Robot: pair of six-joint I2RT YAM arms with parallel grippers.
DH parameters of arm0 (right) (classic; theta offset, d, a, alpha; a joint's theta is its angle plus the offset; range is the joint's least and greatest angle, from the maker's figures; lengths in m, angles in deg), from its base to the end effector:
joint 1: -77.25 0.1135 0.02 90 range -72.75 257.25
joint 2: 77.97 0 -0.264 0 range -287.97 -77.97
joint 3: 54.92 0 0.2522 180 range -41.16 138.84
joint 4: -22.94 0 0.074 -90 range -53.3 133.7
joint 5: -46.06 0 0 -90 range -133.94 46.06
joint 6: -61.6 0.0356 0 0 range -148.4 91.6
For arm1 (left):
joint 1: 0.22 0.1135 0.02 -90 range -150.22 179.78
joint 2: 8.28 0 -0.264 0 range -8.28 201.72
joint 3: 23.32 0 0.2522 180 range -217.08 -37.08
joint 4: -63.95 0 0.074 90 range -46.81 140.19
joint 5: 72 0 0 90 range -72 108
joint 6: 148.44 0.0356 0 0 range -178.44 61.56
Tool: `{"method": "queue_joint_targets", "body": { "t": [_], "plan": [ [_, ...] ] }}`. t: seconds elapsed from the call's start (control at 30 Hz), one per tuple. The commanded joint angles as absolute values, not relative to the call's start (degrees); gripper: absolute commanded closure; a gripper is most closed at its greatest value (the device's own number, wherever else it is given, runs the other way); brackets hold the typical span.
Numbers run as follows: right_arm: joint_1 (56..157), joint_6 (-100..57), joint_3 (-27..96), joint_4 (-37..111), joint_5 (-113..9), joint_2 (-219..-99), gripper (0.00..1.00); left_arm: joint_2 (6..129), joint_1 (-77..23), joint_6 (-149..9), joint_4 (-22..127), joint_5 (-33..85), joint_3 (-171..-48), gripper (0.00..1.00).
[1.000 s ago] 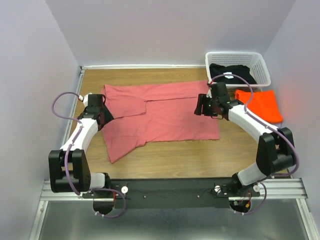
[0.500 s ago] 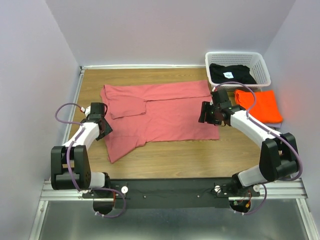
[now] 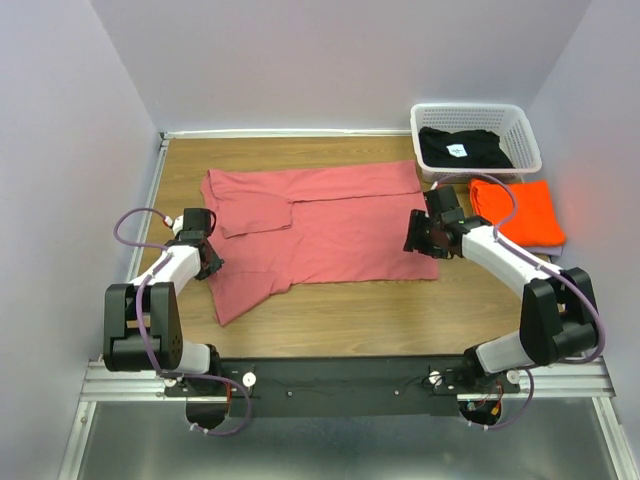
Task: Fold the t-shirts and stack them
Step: Fold the tshirt
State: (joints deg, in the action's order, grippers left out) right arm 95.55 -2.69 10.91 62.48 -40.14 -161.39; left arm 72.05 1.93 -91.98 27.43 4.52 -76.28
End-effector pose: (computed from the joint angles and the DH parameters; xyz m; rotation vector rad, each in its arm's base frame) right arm 0.2757 0.0887 0.2076 0.1918 2.5710 0.2056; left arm 0.2469 0.0176 0.1603 -0.8773 2.4891 0.1347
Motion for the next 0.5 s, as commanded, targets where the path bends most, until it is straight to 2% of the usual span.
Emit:
{"method": "queue_joint_targets", "body": {
  "t": [0.0, 0.03, 0.23, 0.47],
  "plan": [
    [92.73, -0.37, 8.33, 64.38, -36.29, -159.10, 0.34, 74.25, 2.15, -91.93, 27.34, 5.25, -75.04, 0.74],
    [91.93, 0.42, 7.89, 64.64, -36.55, -158.83, 0.34, 74.16, 2.15, -91.84, 27.34, 5.43, -75.05, 0.82],
    [84.82, 2.01, 5.60, 67.45, -42.52, -158.39, 0.34, 74.07, 2.15, -91.40, 27.17, 5.78, -75.22, 0.99],
    [80.94, 2.36, 4.19, 70.80, -47.27, -160.94, 0.36, 72.75, 2.15, -91.22, 27.52, 6.22, -75.31, 1.00]
  ]
}}
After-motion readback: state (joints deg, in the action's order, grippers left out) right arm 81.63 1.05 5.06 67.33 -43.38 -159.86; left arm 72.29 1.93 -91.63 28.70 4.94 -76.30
